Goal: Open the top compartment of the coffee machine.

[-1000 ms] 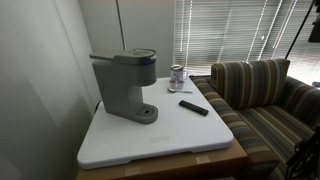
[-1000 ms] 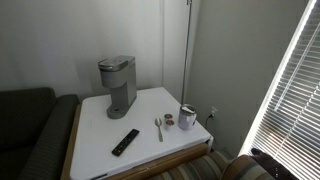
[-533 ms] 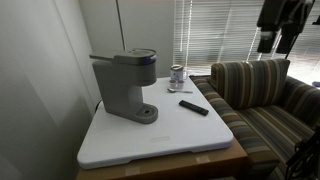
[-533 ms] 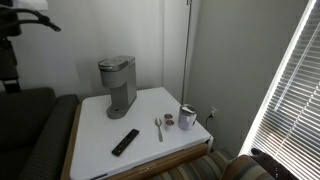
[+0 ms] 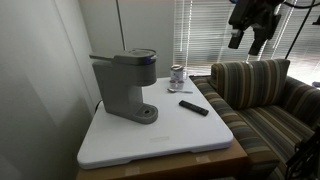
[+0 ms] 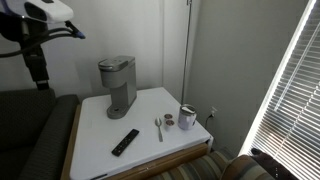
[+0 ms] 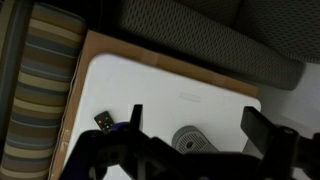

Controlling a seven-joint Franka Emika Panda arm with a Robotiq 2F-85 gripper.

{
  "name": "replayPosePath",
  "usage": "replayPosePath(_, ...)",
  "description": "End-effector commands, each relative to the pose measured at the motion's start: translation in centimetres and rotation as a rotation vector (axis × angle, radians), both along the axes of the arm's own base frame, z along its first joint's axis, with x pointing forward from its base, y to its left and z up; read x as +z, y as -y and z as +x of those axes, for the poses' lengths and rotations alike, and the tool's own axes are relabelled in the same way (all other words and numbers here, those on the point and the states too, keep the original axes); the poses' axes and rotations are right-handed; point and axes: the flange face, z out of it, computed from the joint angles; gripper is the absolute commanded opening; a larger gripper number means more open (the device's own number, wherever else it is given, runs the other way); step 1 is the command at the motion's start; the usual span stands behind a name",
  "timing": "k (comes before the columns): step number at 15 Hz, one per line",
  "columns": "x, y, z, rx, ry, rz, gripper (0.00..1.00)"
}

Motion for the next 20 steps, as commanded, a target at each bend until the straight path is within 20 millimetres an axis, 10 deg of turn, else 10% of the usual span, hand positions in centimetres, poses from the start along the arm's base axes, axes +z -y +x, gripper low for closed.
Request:
replayPosePath(1,0.1,-0.6,3.0,-0.058,0.057,0.049,1.00)
replayPosePath(8,-0.4,-2.4,11.3,-0.164,0.151,0.261,1.00)
replayPosePath(17,-5.8,-2.8,18.3,-0.152,0.078,0.387,1.00)
replayPosePath(20,-7.1,-2.1,19.1,-0.158,0.064,0.404,0.66)
